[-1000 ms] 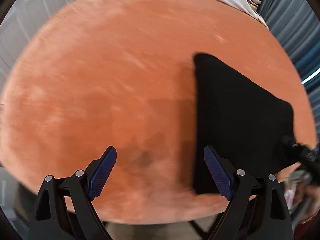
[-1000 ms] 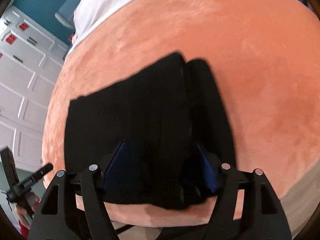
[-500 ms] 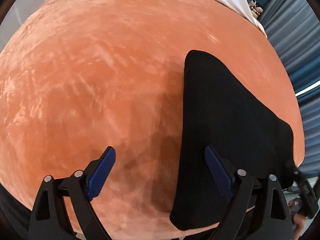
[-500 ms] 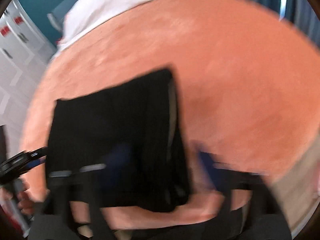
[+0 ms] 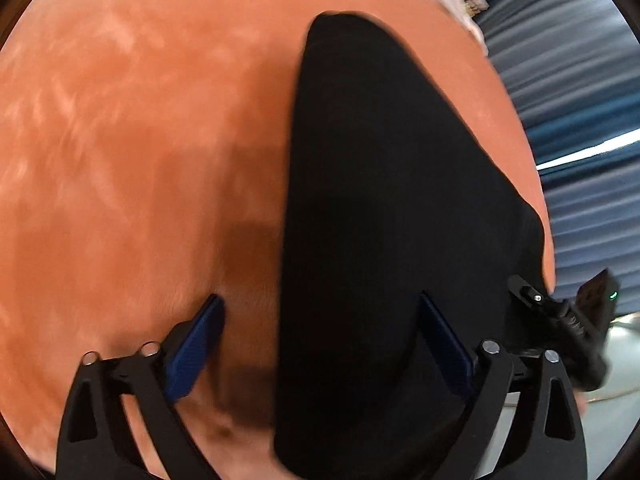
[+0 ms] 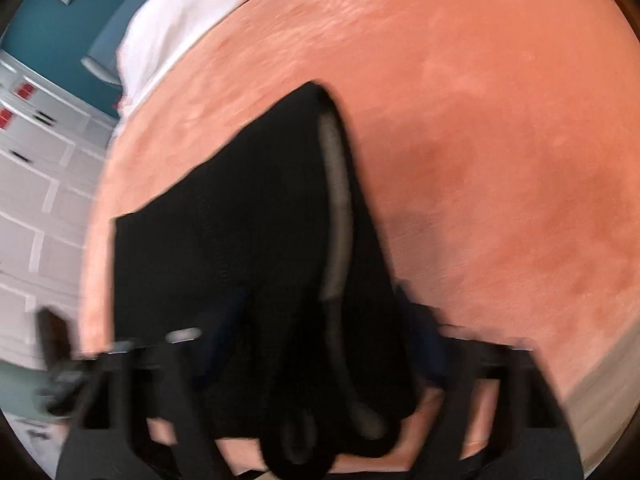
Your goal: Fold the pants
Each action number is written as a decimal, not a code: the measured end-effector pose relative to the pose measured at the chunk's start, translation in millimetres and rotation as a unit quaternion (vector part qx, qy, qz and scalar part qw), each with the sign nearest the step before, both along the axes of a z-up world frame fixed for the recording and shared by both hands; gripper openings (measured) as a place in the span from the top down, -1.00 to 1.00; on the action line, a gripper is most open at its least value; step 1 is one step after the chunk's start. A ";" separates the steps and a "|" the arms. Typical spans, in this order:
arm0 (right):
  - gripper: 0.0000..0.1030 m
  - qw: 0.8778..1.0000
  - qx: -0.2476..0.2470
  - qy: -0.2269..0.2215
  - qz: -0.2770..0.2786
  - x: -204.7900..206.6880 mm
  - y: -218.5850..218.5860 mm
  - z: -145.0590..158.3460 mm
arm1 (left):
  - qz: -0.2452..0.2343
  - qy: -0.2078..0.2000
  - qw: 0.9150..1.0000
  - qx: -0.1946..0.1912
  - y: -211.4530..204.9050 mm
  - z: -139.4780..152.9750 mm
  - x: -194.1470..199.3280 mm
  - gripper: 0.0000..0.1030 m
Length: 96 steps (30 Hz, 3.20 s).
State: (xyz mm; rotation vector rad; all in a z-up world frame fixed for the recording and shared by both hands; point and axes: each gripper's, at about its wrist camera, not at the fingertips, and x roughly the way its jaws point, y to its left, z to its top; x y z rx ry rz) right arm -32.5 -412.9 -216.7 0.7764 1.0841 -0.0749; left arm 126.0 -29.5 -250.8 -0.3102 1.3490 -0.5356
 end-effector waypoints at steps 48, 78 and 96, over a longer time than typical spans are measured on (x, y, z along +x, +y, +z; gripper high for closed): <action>0.96 0.977 -0.113 -0.076 0.167 51.3 224.0 67.1 | 0.093 -0.127 0.951 0.267 131.0 44.1 18.7 -0.62; 0.88 0.917 -0.075 -0.062 0.387 73.1 441.5 50.0 | 0.230 -0.139 0.895 0.356 310.9 129.8 -83.9 -0.63; 0.85 0.927 -0.138 -0.013 0.350 173.8 457.9 24.6 | 0.166 -0.152 0.914 0.339 245.3 131.8 -82.8 -0.69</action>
